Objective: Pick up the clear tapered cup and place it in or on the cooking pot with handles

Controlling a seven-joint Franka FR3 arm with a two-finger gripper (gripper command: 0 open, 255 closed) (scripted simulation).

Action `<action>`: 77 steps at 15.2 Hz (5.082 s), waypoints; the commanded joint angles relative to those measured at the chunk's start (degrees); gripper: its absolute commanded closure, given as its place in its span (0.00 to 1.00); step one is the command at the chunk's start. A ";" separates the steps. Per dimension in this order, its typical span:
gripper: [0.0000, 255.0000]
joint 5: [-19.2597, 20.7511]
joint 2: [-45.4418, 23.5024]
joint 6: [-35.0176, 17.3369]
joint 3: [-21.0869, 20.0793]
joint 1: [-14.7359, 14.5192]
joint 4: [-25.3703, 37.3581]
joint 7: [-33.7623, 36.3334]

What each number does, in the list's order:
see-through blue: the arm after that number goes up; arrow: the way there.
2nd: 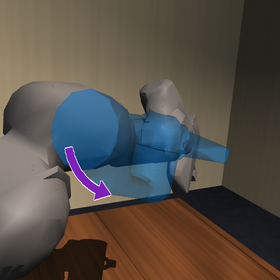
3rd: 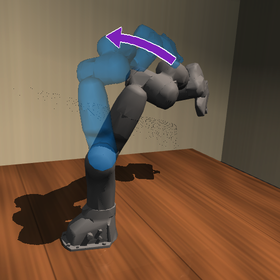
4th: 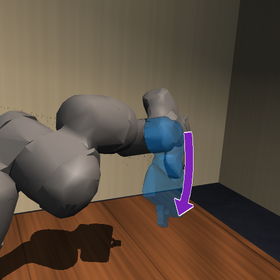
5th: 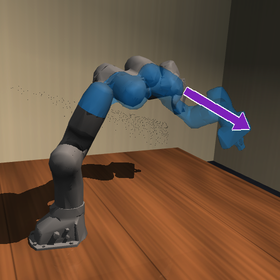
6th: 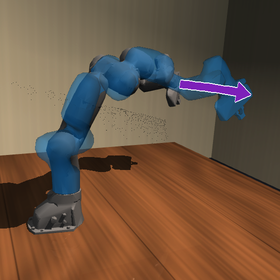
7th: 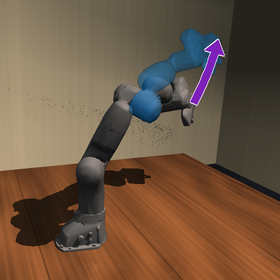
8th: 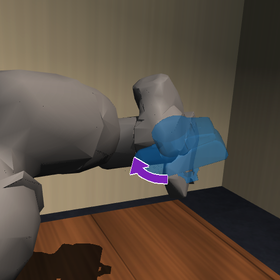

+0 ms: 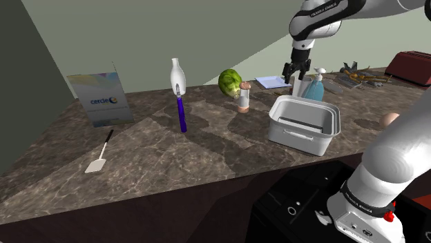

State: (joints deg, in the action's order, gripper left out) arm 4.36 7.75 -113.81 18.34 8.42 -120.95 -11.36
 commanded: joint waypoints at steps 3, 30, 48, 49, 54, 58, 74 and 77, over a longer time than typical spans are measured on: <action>0.00 -1.24 -7.91 -1.72 2.23 1.51 6.17 -3.87; 0.00 -8.15 -33.06 -5.85 4.41 9.54 26.87 -13.78; 1.00 -7.41 -31.15 -0.53 4.83 9.39 30.40 -13.70; 1.00 -7.34 -30.96 0.15 4.87 9.39 30.91 -13.71; 1.00 -7.06 -30.20 3.66 5.05 9.42 33.72 -13.76; 1.00 -6.92 -29.83 6.57 5.17 9.52 36.30 -13.85; 1.00 -7.37 -30.90 19.43 5.44 10.84 50.29 -14.71; 1.00 -7.68 -31.70 22.19 5.46 11.35 53.84 -14.96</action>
State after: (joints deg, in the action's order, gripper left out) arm -3.19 -23.65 -92.71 23.79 19.56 -68.51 -26.22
